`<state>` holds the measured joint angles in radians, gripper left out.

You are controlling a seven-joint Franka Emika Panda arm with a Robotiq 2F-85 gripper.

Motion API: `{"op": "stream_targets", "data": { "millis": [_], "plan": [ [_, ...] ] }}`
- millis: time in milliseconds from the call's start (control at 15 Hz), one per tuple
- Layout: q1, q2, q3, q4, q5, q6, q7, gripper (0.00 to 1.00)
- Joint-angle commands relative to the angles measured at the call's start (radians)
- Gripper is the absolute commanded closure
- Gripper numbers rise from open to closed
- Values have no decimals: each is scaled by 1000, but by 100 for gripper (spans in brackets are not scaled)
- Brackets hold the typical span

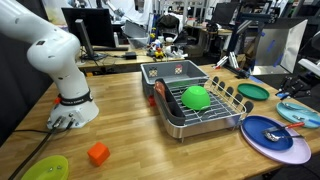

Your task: Put the small blue spoon on the dark blue plate

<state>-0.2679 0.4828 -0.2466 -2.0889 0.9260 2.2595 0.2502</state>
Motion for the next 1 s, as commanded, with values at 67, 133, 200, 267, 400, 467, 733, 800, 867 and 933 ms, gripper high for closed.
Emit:
{"op": "stream_targets", "data": {
  "millis": [67,133,200,267,400,467,733,800,867,933],
  "plan": [
    [40,-153,27,-141,-106,-17,-134,93],
    [51,-182,33,-168,-139,-21,-156,93],
    [62,-215,40,-196,-176,-33,-169,93],
    [72,-245,48,-223,-211,-44,-186,93],
    [89,-295,63,-270,-280,-67,-217,93],
    [97,-316,71,-290,-316,-79,-233,93],
    [118,-388,100,-370,-456,-121,-310,93],
    [121,-398,104,-379,-488,-135,-336,93],
    [118,-364,104,-353,-442,-117,-284,93],
    [120,-371,106,-361,-448,-118,-286,72]
  ]
}}
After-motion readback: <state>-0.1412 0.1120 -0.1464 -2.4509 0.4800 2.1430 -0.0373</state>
